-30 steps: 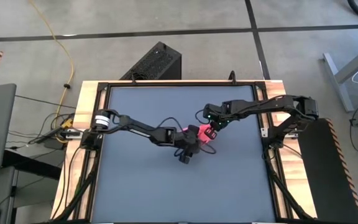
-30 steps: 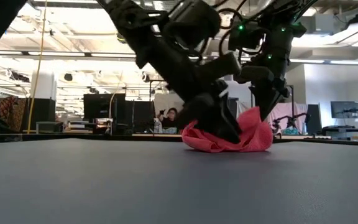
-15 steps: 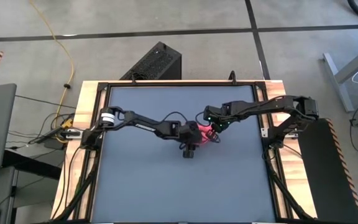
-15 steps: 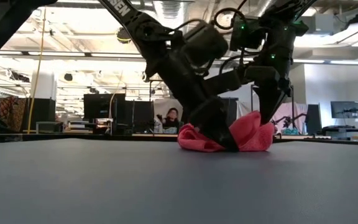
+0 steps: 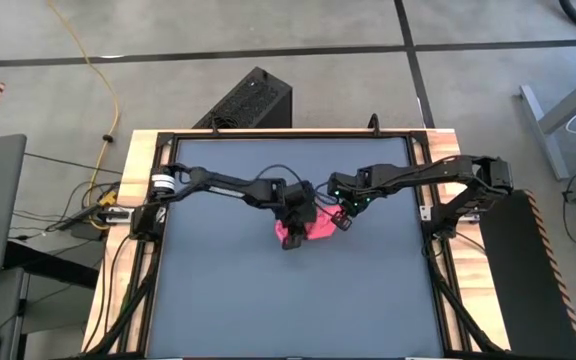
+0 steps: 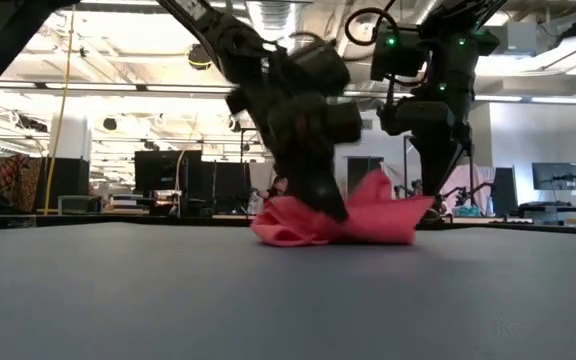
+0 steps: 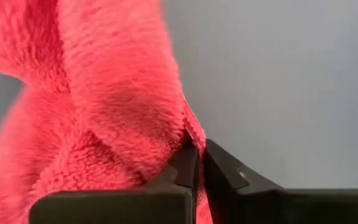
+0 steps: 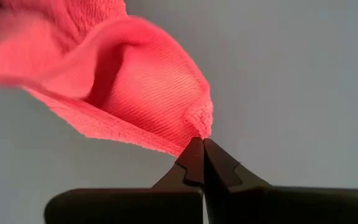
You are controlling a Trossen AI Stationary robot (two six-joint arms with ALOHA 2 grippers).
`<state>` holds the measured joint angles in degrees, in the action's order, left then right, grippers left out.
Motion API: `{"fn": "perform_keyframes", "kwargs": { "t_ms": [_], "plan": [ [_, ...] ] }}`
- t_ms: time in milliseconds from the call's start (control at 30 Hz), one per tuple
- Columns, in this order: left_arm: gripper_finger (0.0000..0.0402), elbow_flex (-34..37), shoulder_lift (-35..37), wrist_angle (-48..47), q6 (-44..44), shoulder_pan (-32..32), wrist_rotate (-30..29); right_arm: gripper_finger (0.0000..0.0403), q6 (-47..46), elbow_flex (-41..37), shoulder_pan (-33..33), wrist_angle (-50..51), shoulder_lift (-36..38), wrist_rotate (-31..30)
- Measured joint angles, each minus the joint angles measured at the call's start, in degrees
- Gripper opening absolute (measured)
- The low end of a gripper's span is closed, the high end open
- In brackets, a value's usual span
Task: Roll towel
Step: Fold the pink towel
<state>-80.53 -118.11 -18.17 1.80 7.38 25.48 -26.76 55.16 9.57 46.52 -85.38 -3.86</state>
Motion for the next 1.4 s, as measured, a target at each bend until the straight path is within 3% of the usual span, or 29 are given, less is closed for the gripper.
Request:
{"fn": "perform_keyframes", "kwargs": {
  "t_ms": [333, 533, 700, 833, 967, 1133, 1400],
  "plan": [
    [0.0001, 2.7, 13.5, -22.3, 10.3, 2.3, 3.3, 0.0015, -0.8, -0.3, -3.9, 2.0, 0.6, -5.0],
    [0.0000, 15.6, 25.1, -15.9, 7.1, 4.8, 2.8, 0.0015, -3.0, -2.8, -7.1, -0.1, 4.1, -6.0],
    [0.0000, 27.7, 31.7, -0.5, -2.2, 3.8, 2.7, 0.0027, -4.7, -6.0, -10.3, -20.7, 5.4, -1.3],
    [0.0000, 33.4, 33.6, 5.4, -5.9, 2.5, 2.4, 0.0061, 2.6, -7.5, -13.2, -40.0, 2.0, 3.6],
    [0.0011, 35.2, 33.9, 6.0, -5.9, 1.3, 2.5, 0.0102, 6.9, -7.6, -15.2, -48.9, -2.2, 6.6],
    [0.0056, 35.5, 33.9, 6.3, -3.7, -0.1, 0.7, 0.0157, 8.5, -7.5, -15.9, -54.0, -6.9, 9.9],
    [0.0124, 35.5, 34.1, 6.0, -3.8, -0.3, 1.3, 0.0194, 11.9, -7.4, -16.0, -59.2, -10.6, 7.0]
  ]
}}
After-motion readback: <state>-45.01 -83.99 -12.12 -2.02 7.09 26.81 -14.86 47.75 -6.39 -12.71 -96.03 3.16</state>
